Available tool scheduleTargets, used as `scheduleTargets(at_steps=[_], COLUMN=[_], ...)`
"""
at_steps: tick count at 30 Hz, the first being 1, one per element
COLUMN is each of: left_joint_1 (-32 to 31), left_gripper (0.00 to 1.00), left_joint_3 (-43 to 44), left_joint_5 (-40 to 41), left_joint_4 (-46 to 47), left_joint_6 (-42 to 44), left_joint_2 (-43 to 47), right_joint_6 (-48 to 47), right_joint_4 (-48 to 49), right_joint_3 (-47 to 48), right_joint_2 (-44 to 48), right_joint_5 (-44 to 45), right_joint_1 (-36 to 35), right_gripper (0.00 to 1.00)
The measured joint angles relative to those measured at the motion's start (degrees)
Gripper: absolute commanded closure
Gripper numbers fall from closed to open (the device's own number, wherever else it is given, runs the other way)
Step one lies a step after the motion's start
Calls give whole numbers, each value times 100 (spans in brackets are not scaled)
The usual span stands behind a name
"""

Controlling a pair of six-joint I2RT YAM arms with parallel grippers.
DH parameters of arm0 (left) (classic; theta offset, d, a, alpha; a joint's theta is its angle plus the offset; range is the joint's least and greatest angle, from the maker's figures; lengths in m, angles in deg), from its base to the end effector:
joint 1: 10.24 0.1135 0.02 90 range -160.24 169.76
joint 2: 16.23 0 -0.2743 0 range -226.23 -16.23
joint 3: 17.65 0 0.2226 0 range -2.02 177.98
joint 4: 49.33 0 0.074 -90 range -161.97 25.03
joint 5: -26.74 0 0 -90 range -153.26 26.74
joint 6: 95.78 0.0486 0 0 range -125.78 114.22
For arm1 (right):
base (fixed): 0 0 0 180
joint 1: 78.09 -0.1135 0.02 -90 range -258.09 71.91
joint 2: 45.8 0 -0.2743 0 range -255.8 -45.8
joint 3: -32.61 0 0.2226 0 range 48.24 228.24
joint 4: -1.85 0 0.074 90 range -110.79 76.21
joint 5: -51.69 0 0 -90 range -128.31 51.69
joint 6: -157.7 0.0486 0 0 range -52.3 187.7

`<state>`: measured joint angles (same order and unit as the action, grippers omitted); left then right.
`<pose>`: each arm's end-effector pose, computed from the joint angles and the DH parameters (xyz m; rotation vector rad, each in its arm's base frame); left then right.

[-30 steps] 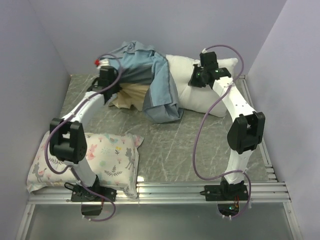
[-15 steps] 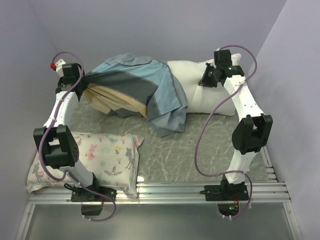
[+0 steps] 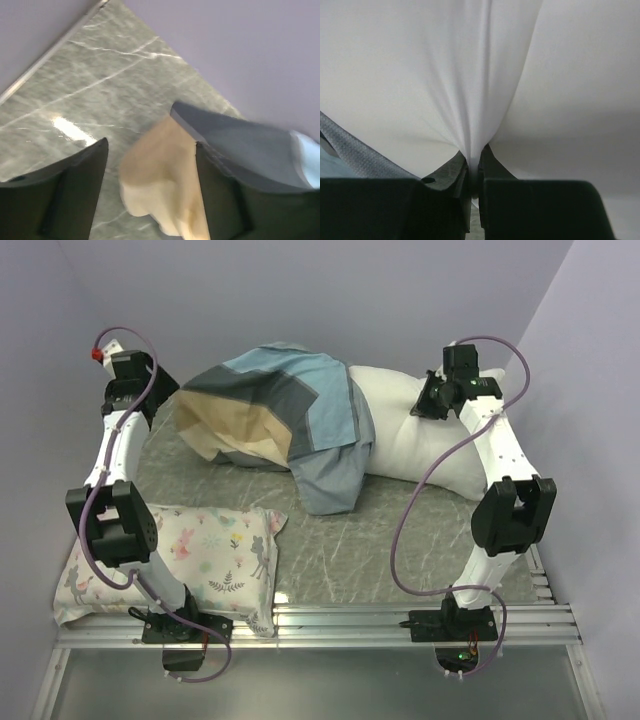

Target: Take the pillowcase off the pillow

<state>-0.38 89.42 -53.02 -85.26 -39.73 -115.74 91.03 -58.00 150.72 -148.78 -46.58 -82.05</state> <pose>0.3859 0.0758 0.3554 -0.8687 1.8659 -0.0757 0.3819 0.0334 0.3530 0.3291 2.3542 0.4007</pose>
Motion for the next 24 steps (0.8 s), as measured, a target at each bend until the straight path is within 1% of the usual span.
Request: scheduleTargets(at_steps=[3,4,7,8,10,12,14,17,24], left_joint_1=[-192,-334,-1010,-1307,-1843,-2315,-2645,-2876,-2824], left_gripper=[15,13,12,12,7,6,6,6,5], left_joint_3=[-79,-79,55,201,595,1038,1349,1456,1410], left_joint_5=[-160,-190,-205,-238,-356,-525,-623,-721,-748], left_joint_4=[114,136,197,177,162,212,302,378,509], left_joint_6=[118,186,431,509,658,791,916,992,1054], left_joint_2=[105,149,232,203,72,-149,-378,-688,-1351], right_joint_6=[-4,-4,-31,-46,-90,-149,-212,-269,-492], right_joint_4=[177,256,411,452,557,697,872,1119,1646], right_joint_3=[-186,-269,-501,-577,-743,-951,-1231,-1572,-2175], right_joint_2=[81,136,315,389,546,695,868,1043,1386], right_joint_5=[72,103,203,232,291,323,398,442,807], right_joint_1=[-50,-87,-256,-337,-514,-708,-973,-1322,-2057], right_gripper=[100,100,100,100,100,100,100,100,100])
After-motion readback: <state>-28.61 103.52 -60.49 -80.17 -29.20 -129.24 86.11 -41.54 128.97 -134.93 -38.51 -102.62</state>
